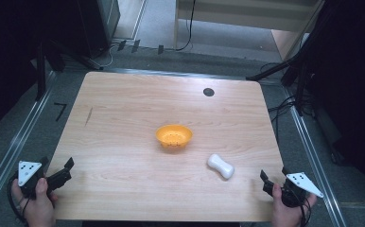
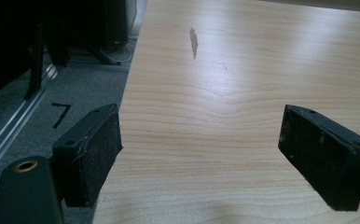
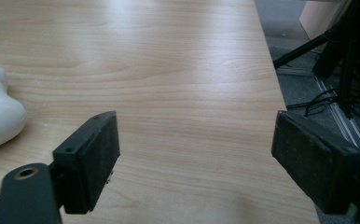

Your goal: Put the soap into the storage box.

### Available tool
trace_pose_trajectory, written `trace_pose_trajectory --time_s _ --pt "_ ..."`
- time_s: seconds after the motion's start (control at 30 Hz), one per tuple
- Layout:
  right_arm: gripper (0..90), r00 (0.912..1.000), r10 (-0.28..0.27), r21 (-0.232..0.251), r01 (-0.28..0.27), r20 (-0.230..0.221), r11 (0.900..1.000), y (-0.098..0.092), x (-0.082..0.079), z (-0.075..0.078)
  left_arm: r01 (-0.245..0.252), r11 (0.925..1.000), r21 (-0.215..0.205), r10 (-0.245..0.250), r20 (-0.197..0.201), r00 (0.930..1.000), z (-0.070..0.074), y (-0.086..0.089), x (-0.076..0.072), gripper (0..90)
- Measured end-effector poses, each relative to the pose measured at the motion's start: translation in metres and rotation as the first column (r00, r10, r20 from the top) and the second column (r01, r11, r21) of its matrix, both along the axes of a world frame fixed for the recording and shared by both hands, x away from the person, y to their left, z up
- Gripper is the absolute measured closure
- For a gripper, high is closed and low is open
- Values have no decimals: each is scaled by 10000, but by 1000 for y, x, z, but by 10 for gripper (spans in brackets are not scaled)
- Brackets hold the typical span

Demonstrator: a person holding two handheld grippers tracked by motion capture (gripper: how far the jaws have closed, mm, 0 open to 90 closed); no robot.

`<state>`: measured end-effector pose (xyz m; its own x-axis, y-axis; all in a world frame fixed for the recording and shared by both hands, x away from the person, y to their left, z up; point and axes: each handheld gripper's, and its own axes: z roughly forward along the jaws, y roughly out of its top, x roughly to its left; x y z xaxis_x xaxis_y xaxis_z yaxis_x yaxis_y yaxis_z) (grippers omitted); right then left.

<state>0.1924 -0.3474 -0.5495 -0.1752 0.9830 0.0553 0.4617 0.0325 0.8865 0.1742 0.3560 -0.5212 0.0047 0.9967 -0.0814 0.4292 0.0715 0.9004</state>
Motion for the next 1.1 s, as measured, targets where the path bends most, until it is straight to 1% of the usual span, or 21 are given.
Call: trace_pose_trajectory --time_s 0.03,0.1,0.13,0.17,0.2,0.23,0.3,0.37,0.4,0.43,0.5,0.6,0.67,0.73,0.83,0.87,0.9,1.0,1.03,1.07,1.1 --pt "177 10000 0 0 0 0 10000 0 0 0 -16 10000 -72 16 -50 10000 0 0 1 136" --pt "189 9999 115 -221 -115 21 9997 3 -1 0 -151 9996 -225 142 -421 9990 0 1 5 137" --pt "200 9992 387 -325 -389 -83 9987 6 -1 0 -289 9992 -265 272 -599 9978 -1 1 7 138" --pt "200 9992 387 -325 -389 -83 9987 6 -1 0 -357 9992 -194 342 -723 9968 0 1 8 138" --pt "214 9990 438 -312 -442 -122 9985 6 -1 0 -420 9990 -167 406 -739 9964 -1 0 9 138" --pt "213 9966 797 -124 -800 -183 9967 5 -1 0 -461 9989 -66 456 -688 9966 0 -1 8 138" --pt "215 9949 970 -45 -971 -270 9953 5 0 1 -604 9982 -41 601 -431 9973 0 -2 6 138" --pt "215 9930 1141 -240 -1149 -306 9931 7 0 6 -441 9990 80 443 -232 9987 0 -3 4 138" --pt "219 9901 1355 -727 -1379 -371 9878 10 1 14 -296 9995 53 297 -273 9992 0 -3 4 138" --pt "219 9901 1355 -727 -1379 -371 9878 10 1 14 -186 9998 17 186 -303 9994 0 -3 4 138" --pt "219 9854 1555 -1147 -1627 -698 9800 15 4 20 -25 10000 -92 23 -267 9996 0 -2 4 136" --pt "219 9724 1944 -1535 -2133 -1293 9649 21 9 28 59 9999 -122 -64 -356 9993 0 -1 4 136" --pt "218 9580 2259 -1655 -2552 -1766 9526 25 14 33 70 9999 -119 -75 -415 9991 0 -1 6 136" --pt "216 9431 2360 -1972 -2838 -2341 9384 30 21 37 105 9999 -99 -109 -458 9989 0 -2 6 136" --pt "210 9085 2704 -1858 -3396 -3188 9220 38 33 42 182 9998 -35 -183 -464 9988 0 -2 7 136" --pt "206 8889 2831 -1813 -3644 -3602 9134 42 39 43 194 9998 -30 -195 -480 9987 0 -2 7 136" --pt "205 8787 2898 -1836 -3784 -3793 9073 44 42 44 197 9998 -28 -199 -484 9986 0 -2 7 136" --pt "199 8364 3132 -1850 -4303 -4498 8835 53 50 47 226 9997 -22 -227 -520 9984 0 -2 7 136" --pt "199 8302 3180 -1837 -4384 -4579 8798 55 52 48 221 9998 -25 -222 -530 9983 0 -2 7 136" --pt "198 8190 3288 -1776 -4528 -4702 8738 57 53 49 216 9998 -6 -216 -569 9981 0 -2 7 136" --pt "197 8128 3271 -1774 -4562 -4821 8720 59 54 51 214 9998 8 -214 -572 9981 0 -2 8 136"
